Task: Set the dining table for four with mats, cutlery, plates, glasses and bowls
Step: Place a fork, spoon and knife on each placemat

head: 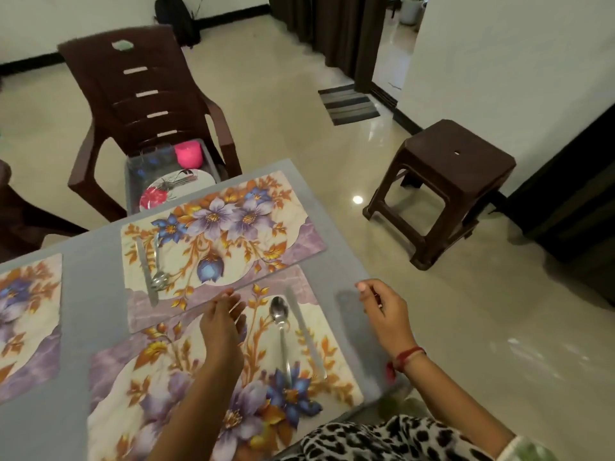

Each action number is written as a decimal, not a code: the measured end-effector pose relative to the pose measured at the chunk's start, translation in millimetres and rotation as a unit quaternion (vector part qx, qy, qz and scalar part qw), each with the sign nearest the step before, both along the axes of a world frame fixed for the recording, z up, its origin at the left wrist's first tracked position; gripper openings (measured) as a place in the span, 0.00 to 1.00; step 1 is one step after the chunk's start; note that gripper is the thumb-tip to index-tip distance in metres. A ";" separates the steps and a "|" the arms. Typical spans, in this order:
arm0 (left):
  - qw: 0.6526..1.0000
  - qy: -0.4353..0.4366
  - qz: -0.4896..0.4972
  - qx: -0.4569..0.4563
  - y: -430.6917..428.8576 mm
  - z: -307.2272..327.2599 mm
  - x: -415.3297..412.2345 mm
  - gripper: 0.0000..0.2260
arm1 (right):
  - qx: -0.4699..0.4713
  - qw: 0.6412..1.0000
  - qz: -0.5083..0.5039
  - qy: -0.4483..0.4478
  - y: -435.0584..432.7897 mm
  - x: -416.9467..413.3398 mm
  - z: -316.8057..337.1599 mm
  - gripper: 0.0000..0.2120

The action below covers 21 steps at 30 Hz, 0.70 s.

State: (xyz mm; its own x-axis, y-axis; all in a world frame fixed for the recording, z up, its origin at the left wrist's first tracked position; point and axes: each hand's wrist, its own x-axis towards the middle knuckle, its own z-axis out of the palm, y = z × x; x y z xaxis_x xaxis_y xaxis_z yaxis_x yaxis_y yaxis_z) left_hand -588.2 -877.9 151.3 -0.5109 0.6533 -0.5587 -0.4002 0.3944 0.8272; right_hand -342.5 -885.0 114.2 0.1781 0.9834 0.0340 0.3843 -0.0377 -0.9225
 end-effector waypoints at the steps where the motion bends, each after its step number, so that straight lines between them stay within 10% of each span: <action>1: 1.000 -0.001 0.003 0.003 4.8 -1.2 16.3 0.08 | 0.002 1.000 -0.012 0.011 7.5 18.1 -0.8 0.16; 21: 0.993 0.068 0.097 -0.019 132.9 -23.3 300.3 0.09 | -0.103 0.971 0.166 0.140 248.7 246.0 -11.5 0.10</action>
